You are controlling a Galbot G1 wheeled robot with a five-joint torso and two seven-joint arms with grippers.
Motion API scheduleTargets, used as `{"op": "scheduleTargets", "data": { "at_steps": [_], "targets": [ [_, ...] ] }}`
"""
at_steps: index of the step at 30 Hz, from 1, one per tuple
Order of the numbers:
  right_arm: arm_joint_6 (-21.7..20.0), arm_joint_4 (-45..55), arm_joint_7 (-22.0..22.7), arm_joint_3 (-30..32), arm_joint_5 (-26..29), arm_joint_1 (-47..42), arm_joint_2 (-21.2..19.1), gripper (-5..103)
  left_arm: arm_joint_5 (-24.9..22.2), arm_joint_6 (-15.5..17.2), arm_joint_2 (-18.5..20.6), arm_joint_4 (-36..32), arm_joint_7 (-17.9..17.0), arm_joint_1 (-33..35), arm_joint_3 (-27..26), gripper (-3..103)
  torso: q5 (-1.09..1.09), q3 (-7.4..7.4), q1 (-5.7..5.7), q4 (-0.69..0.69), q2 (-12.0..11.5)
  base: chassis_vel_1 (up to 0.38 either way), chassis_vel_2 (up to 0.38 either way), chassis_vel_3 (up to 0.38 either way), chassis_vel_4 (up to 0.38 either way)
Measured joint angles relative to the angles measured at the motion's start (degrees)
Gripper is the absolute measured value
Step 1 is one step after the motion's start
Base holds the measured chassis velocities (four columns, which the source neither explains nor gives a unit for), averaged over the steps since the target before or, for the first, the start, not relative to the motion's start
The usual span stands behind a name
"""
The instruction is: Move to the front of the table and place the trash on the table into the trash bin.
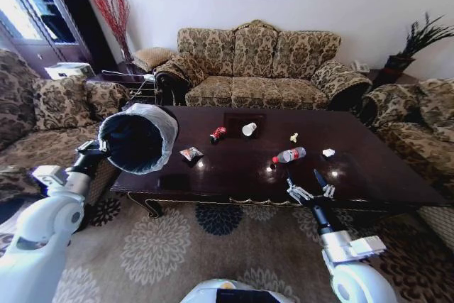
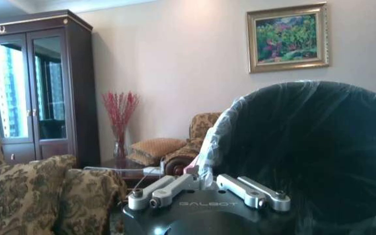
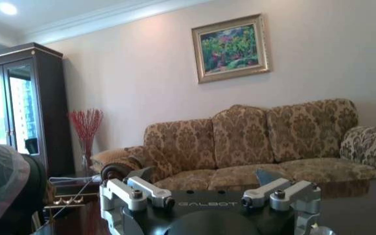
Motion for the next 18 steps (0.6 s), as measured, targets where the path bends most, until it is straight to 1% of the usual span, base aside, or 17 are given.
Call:
{"op": "scheduleTargets", "data": {
  "at_steps": [7, 10, 12, 15, 18],
  "targets": [
    [0.0, 0.0, 0.0, 0.0, 0.0, 0.0, 0.0, 100, 0.0, 0.0, 0.0, 0.0, 0.0, 0.0, 0.0, 2, 0.0, 0.0, 0.0, -0.01, 0.0, 0.063, 0.079, -0.083, -0.067],
    [0.0, 0.0, 0.0, 0.0, 0.0, 0.0, 0.0, 100, 0.0, 0.0, 0.0, 0.0, 0.0, 0.0, 0.0, 2, 0.01, 0.0, 0.0, 0.0, 0.0, 0.153, 0.18, -0.176, -0.171],
    [0.0, 0.0, 0.0, 0.0, 0.0, 0.0, 0.0, 100, 0.0, 0.0, 0.0, 0.0, 0.0, 0.0, 0.0, 2, 0.0, 0.0, 0.0, 0.01, 0.0, 0.23, 0.222, -0.201, -0.227],
    [0.0, 0.0, 0.0, 0.0, 0.0, 0.0, 0.0, 100, 0.0, 0.0, 0.0, 0.0, 0.0, 0.0, 0.0, 2, -0.02, 0.0, 0.0, -0.01, 0.0, 0.249, 0.243, -0.226, -0.236],
    [0.0, 0.0, 0.0, 0.0, 0.0, 0.0, 0.0, 100, 0.0, 0.0, 0.0, 0.0, 0.0, 0.0, 0.0, 2, -0.05, 0.0, 0.0, 0.02, 0.0, 0.162, 0.18, -0.177, -0.184]
  ]
}}
